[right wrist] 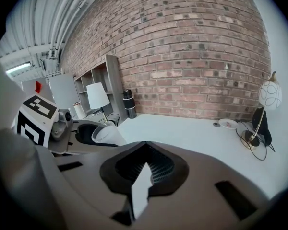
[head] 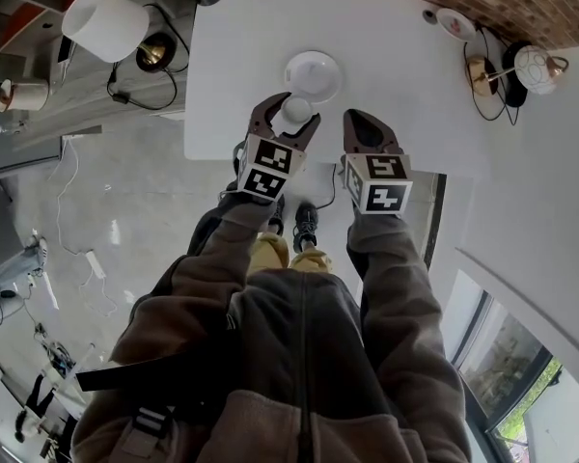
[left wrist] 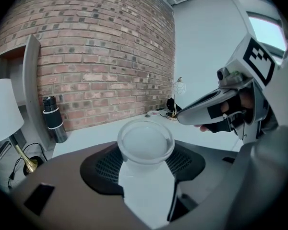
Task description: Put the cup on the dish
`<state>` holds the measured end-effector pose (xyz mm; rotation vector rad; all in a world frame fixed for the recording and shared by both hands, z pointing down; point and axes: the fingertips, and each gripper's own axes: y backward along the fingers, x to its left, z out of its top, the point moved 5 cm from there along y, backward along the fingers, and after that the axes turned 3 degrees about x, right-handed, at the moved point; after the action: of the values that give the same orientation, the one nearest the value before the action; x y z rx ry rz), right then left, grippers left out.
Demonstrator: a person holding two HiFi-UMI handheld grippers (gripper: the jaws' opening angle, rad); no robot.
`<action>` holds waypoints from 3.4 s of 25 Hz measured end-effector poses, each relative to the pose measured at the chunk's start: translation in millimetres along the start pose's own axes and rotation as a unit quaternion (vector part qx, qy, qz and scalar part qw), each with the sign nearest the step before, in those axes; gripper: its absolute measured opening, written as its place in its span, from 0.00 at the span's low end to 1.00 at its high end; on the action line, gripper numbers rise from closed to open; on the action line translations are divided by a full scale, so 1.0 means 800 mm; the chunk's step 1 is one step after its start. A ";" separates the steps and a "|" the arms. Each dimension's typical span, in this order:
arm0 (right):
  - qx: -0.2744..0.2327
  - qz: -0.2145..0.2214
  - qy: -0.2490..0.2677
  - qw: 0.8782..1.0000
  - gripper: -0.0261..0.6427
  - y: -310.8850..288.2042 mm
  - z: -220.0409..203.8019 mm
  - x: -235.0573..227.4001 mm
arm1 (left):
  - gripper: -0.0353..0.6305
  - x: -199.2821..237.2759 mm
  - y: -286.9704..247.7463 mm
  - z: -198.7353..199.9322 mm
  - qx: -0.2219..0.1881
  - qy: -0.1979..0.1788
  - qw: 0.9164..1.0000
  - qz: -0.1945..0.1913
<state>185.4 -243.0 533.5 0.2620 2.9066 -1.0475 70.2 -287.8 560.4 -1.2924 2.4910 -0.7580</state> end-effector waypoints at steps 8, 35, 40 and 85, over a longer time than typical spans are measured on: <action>0.037 -0.001 -0.016 0.999 0.04 -0.040 -0.031 -0.010 | 0.46 0.005 -0.041 -0.023 0.020 -0.005 1.000 -0.012; 0.089 -0.020 -0.073 0.993 0.04 -0.099 -0.104 -0.060 | 0.46 0.057 -0.184 -0.089 0.078 -0.002 0.997 -0.008; 0.094 -0.025 -0.079 0.992 0.04 -0.095 -0.110 -0.063 | 0.46 0.058 -0.199 -0.095 0.089 0.009 0.996 -0.004; -0.103 -0.017 -0.037 0.994 0.04 0.081 0.055 0.002 | 0.29 0.039 0.069 0.050 -0.061 0.025 0.992 0.106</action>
<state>194.2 -221.4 458.8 0.1624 2.9294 -0.7347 30.9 -300.4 497.7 -1.0328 2.6970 -0.6047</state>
